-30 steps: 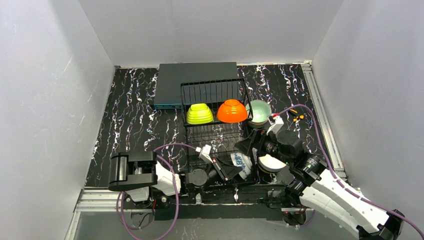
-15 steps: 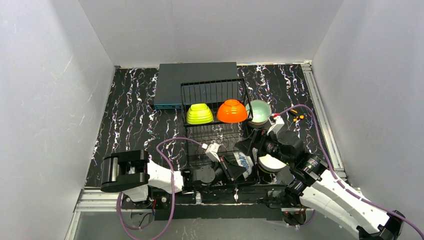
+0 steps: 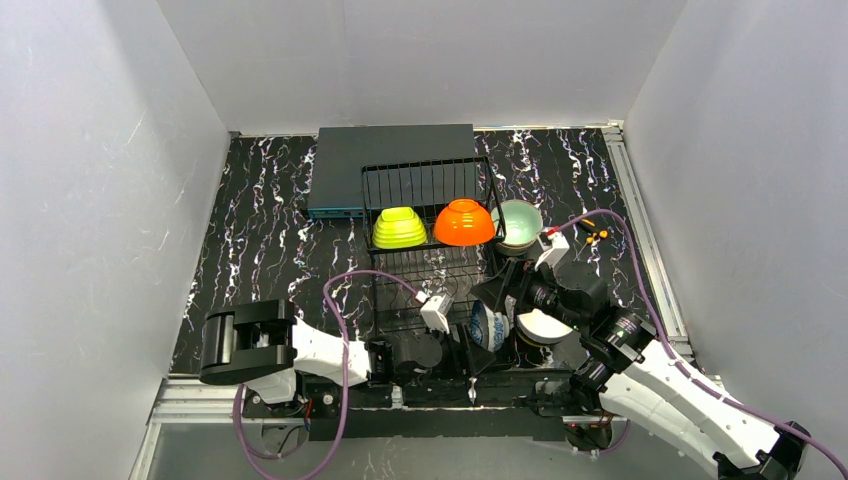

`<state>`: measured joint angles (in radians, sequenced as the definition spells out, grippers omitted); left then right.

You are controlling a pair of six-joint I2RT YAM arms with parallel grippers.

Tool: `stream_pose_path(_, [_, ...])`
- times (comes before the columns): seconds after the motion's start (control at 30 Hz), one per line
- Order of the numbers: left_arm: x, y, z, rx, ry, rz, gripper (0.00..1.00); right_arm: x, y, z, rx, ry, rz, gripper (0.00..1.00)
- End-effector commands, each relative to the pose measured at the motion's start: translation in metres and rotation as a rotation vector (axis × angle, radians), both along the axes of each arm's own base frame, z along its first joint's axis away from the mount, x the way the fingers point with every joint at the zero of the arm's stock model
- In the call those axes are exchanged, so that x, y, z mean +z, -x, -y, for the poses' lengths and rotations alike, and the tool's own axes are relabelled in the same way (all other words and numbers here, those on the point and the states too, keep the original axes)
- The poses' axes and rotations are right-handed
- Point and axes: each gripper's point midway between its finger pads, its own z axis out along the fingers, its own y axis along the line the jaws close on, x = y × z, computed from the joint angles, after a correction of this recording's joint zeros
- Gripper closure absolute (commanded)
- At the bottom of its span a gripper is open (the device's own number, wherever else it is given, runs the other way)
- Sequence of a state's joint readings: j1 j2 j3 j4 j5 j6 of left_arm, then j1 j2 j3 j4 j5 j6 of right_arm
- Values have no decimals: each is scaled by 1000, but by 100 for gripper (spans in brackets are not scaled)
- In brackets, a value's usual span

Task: Load the bowls into the dish rack
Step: Place the bowl in the dish rack.

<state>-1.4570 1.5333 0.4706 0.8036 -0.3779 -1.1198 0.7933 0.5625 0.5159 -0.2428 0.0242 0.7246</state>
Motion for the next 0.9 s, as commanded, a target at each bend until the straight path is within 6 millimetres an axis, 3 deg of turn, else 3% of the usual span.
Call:
stream_pose_path(0.0, [15,-2,-1,7,11,18,37,20,-4,3,-16,-13,54,1])
stream_pose_path(0.33, [50,-5,-11,4,47,85,20,14,-2,9,-20,18,48,1])
stream_pose_path(0.47, [51,-13,-32,47,-21,123,13,8,-2,10,-21,32,42,1])
stream_pose_path(0.7, [51,-29,-78,120,-162,213,9,3,-1,8,-7,54,29,1])
stream_pose_path(0.87, [54,-30,-105,128,-201,243,3,4,-4,13,-23,94,36,1])
